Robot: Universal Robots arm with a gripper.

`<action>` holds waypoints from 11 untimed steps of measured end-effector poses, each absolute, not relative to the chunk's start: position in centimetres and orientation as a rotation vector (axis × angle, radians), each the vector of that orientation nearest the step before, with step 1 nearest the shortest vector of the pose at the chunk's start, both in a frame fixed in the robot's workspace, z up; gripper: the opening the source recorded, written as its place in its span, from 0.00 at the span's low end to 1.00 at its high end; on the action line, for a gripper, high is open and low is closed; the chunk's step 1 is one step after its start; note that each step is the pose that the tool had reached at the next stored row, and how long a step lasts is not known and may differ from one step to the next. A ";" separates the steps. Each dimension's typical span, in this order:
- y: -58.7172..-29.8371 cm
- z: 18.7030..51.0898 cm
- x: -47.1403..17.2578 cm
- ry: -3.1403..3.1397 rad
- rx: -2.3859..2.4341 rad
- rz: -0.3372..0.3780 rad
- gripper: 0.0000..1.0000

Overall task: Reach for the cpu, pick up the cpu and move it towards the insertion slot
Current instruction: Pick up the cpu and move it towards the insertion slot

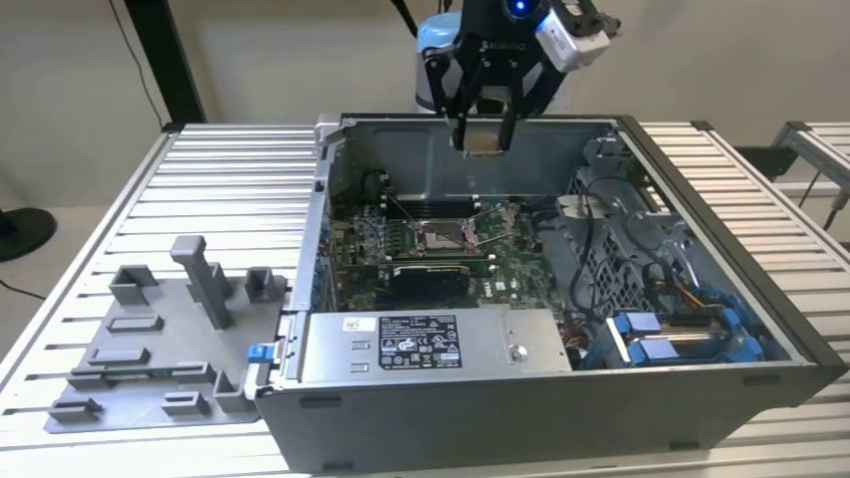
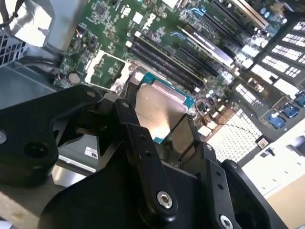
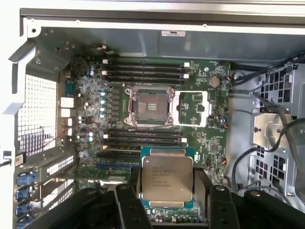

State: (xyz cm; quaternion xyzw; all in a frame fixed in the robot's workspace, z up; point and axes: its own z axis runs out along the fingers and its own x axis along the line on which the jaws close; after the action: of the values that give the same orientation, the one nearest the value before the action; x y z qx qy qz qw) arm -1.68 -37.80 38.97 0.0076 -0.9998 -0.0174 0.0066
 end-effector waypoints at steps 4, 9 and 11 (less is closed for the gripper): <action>-36.8 38.9 -2.1 -3.128 0.024 -0.054 0.00; -35.7 38.7 -2.7 -3.128 0.024 -0.053 0.00; -35.2 38.7 -2.9 -3.128 0.024 -0.053 0.00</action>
State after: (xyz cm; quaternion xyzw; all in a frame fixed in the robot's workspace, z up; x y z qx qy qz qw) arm -2.93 -35.18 38.68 0.0076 -0.9998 -0.0168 0.0066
